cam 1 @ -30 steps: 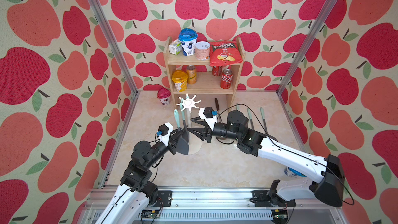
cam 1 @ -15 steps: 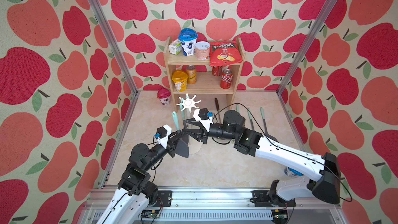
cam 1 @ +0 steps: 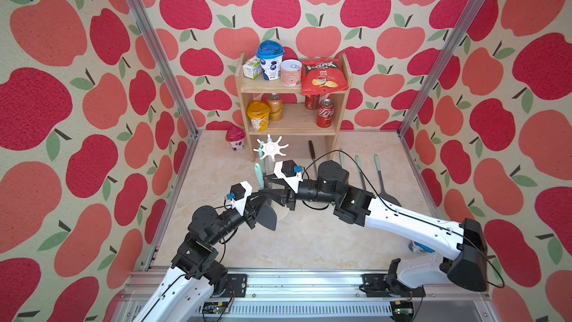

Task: Take the spatula off the kitchen utensil rack
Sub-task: Take off the spatula from the rack.

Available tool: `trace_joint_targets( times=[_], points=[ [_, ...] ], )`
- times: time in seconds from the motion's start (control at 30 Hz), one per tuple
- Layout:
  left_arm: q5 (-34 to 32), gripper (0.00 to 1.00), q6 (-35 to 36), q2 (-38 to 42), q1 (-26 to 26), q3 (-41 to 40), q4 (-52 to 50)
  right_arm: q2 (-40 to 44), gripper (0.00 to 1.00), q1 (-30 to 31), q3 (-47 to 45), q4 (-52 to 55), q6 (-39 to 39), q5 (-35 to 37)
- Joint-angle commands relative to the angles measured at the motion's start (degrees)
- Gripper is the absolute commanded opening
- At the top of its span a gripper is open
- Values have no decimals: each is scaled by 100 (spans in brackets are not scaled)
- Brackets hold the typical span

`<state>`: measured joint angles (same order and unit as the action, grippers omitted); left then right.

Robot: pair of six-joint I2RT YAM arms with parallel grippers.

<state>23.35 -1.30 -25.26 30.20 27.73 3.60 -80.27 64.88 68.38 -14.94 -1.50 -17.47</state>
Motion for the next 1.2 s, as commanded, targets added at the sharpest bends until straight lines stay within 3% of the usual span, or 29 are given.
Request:
trace_joint_targets(
  times=[0.0,0.23,0.4,0.53,0.63,0.73,1.17],
  points=[
    [-31,0,-25,-75,193,211,451,-39,40,42,228,26,-99,141],
    [-513,0,127,-161,662,255,572,13,27,61,215,11,-129,299],
    [-739,2,310,-269,865,312,521,117,0,60,126,-5,-123,448],
    [-788,20,384,-262,886,279,532,267,0,60,89,150,-140,554],
    [-815,43,435,-261,900,275,504,440,0,61,16,320,-238,799],
    [-798,52,490,-256,898,295,422,660,0,13,-73,580,-315,1075],
    [-1141,54,569,-614,894,110,879,1900,0,-1412,-912,1153,347,1056]
  ],
)
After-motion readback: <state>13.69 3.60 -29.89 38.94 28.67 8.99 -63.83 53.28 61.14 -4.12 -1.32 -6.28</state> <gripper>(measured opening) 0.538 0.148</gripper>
